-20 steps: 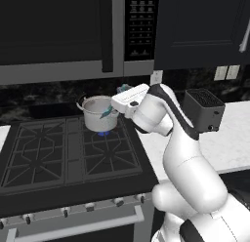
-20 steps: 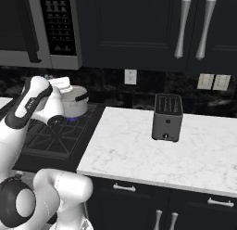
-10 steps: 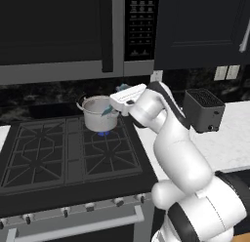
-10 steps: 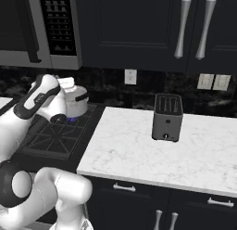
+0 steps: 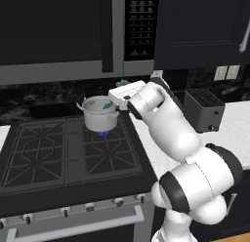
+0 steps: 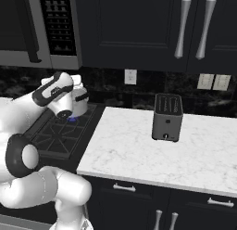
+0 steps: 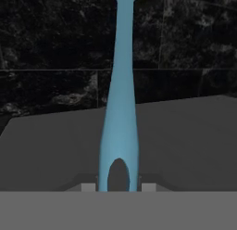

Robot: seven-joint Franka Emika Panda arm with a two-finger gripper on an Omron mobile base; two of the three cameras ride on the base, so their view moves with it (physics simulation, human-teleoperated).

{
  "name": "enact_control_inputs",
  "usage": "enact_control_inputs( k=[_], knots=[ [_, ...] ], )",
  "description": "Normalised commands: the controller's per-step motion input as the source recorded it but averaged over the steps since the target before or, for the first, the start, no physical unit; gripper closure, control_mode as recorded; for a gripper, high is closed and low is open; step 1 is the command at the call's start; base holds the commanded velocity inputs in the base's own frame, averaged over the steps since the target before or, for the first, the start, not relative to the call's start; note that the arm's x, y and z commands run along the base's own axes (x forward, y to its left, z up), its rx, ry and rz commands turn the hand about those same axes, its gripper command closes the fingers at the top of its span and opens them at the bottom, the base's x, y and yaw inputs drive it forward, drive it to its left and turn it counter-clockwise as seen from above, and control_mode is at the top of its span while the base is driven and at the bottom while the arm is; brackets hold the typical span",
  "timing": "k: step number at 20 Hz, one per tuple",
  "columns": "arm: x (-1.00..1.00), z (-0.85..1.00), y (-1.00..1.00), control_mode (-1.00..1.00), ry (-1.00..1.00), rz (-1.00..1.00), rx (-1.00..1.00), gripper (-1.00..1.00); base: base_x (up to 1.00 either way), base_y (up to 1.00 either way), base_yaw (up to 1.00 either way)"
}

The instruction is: Put the bell pepper and sweet potato in the pot. Retrieve the spatula and lightly stir the vegetables in the pot.

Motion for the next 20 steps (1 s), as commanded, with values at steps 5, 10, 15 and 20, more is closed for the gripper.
enact_control_inputs(
  k=[5,10,15,20],
  knots=[
    [0.78,-0.29,0.00,-1.00,0.00,-0.07,0.00,1.00,0.00,0.00,0.00],
    [0.59,-0.48,0.06,-1.00,0.00,-0.04,0.00,1.00,0.00,0.00,0.00],
    [0.59,-0.45,0.25,-1.00,0.03,-0.03,0.00,1.00,0.00,0.00,0.00],
    [0.51,-0.51,0.42,-1.00,0.09,0.00,0.00,1.00,0.00,0.00,0.00]
  ],
)
